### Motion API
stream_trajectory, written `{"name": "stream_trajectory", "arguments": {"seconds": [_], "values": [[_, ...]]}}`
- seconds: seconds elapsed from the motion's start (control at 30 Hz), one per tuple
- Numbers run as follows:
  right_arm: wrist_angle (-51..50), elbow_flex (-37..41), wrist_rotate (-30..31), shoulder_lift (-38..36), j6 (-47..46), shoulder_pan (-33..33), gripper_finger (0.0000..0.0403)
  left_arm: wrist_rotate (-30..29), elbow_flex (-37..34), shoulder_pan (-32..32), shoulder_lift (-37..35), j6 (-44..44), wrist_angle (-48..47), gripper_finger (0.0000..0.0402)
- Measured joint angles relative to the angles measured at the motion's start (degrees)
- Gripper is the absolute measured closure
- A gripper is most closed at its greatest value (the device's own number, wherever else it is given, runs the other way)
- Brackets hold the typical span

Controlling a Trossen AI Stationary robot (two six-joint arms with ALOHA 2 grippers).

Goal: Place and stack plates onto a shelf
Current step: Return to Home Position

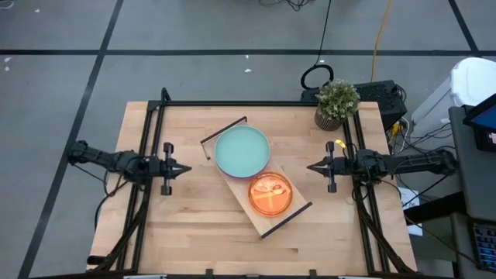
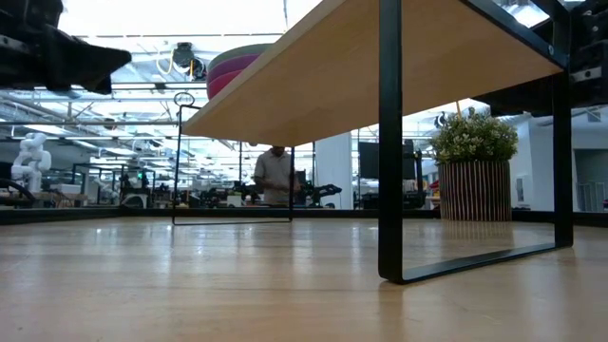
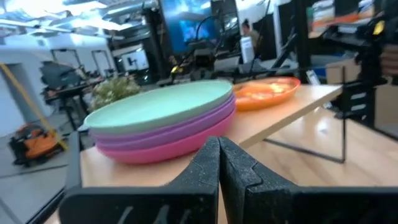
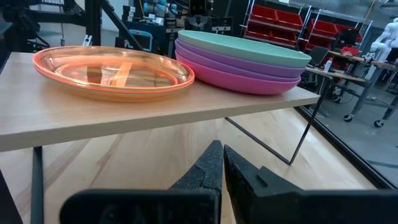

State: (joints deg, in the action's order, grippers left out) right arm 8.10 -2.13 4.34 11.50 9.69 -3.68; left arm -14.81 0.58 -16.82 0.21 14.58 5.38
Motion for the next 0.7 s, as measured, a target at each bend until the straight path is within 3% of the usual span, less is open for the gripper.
{"name": "stream_trajectory", "arguments": {"seconds": [0.27, 0.37, 0.7], "values": [[-3.24, 0.0, -0.02, -2.69, 0.79, 0.0, 0.0403, 0.04, 0.0, 6.12, 0.0, -1.33, -0.14, 0.0401], [-2.5, 0.71, -0.08, -3.49, 1.66, 0.21, 0.0403, 2.68, 0.0, 7.81, 0.0, -2.76, 0.12, 0.0401], [-3.95, 1.31, -3.1, -7.56, 2.34, 2.56, 0.0403, 4.92, 0.0, 9.07, 0.02, -5.71, 0.27, 0.0401]]}}
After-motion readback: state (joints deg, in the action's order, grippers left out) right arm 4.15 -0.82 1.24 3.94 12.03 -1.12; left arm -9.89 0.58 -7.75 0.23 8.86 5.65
